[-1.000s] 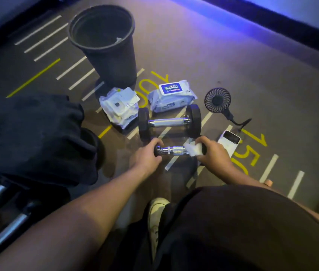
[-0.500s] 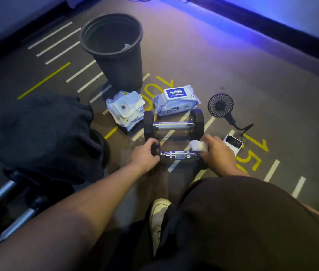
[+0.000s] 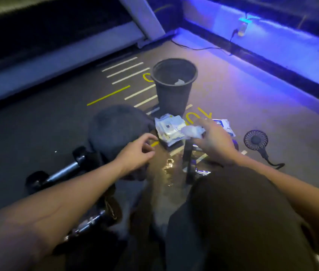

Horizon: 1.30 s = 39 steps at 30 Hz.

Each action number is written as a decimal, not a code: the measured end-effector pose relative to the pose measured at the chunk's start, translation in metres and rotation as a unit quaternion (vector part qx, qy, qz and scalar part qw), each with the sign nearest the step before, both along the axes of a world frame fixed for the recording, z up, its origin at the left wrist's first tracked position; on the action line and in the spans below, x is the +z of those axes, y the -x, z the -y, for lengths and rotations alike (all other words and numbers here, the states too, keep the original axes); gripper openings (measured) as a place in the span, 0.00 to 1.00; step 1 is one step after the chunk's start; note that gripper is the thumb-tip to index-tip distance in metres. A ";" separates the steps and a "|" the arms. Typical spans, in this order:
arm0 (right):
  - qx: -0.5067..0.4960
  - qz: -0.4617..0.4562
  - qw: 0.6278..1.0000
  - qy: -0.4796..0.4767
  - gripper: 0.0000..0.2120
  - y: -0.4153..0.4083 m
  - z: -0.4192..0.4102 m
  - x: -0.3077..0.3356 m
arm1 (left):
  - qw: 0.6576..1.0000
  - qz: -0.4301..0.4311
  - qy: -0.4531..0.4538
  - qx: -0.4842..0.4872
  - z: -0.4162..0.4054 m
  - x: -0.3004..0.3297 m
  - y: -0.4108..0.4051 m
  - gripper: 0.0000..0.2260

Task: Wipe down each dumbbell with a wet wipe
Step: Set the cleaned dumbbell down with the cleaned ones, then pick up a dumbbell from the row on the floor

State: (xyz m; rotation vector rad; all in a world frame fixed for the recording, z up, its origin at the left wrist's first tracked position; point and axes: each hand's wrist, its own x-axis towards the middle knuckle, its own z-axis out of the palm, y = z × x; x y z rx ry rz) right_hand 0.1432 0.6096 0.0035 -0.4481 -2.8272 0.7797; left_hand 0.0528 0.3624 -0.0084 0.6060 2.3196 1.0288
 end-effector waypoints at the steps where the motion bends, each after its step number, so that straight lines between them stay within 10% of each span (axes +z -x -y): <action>1: 0.017 -0.007 1.000 -0.004 0.16 0.009 0.012 0.012 | 1.000 -0.006 -0.009 0.011 0.016 0.012 0.003 0.16; 18: 0.270 -0.056 0.959 -0.070 0.14 0.144 0.260 0.146 | 0.965 -0.150 0.016 0.214 0.297 0.122 0.028 0.13; 39: 0.291 0.097 0.951 -0.043 0.11 0.140 0.349 0.006 | 0.952 -0.144 0.245 0.113 0.366 0.024 0.029 0.16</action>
